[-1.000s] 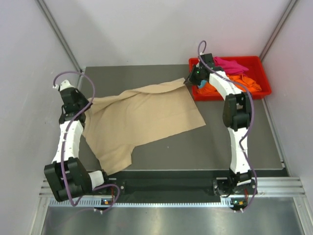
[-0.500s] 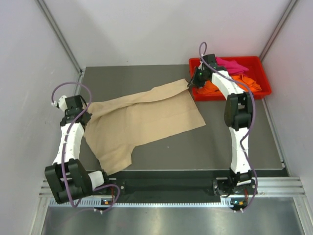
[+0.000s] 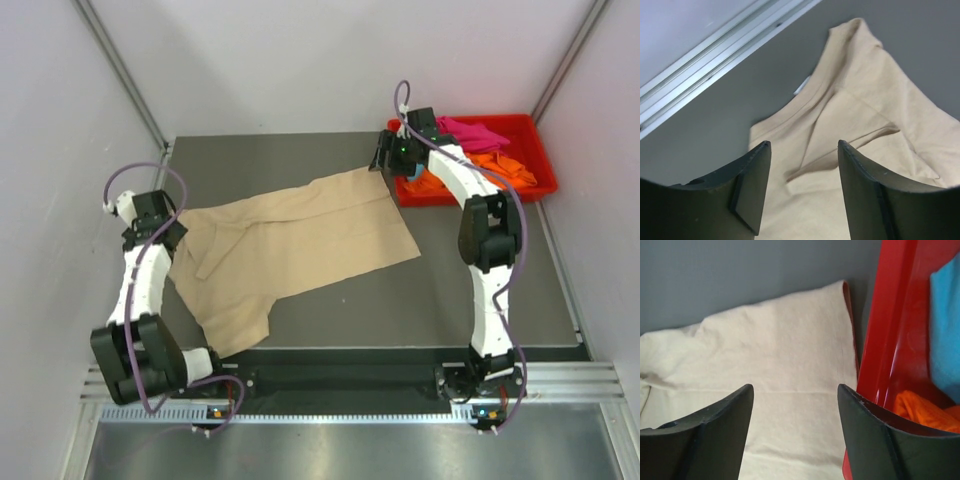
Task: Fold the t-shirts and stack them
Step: Fold the tshirt
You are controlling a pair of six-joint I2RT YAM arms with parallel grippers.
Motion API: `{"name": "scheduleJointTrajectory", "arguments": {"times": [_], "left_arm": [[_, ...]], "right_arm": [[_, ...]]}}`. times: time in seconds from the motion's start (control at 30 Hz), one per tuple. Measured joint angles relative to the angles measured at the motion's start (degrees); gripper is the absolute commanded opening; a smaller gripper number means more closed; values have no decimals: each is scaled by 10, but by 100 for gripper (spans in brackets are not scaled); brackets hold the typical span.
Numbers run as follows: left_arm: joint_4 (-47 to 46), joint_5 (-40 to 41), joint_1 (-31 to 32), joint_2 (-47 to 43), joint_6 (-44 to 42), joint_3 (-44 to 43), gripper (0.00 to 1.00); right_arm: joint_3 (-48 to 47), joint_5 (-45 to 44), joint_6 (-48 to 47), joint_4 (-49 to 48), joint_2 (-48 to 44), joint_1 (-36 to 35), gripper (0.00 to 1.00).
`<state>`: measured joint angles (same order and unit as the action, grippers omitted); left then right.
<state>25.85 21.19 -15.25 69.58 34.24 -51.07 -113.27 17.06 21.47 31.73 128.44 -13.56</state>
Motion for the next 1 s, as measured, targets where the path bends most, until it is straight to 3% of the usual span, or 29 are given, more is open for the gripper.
{"name": "scheduleJointTrajectory", "arguments": {"times": [0.27,0.4,0.67,0.87,1.0], "left_arm": [[-124,-123,-43,216,-70,-69,61],[-156,-183,-78,266,-81,-80,61],[-186,-275,-101,368,-85,-191,56],[-199,-310,-100,394,-67,-201,56],[-202,-311,-101,417,-58,-214,52]], "right_arm": [[-89,-18,-16,-37,45,-17,72],[-101,-18,-16,-68,64,-21,75],[-109,-20,-20,-91,106,-26,84],[-142,-40,-39,-95,132,-33,82],[-155,-58,-49,-94,142,-35,73]]}}
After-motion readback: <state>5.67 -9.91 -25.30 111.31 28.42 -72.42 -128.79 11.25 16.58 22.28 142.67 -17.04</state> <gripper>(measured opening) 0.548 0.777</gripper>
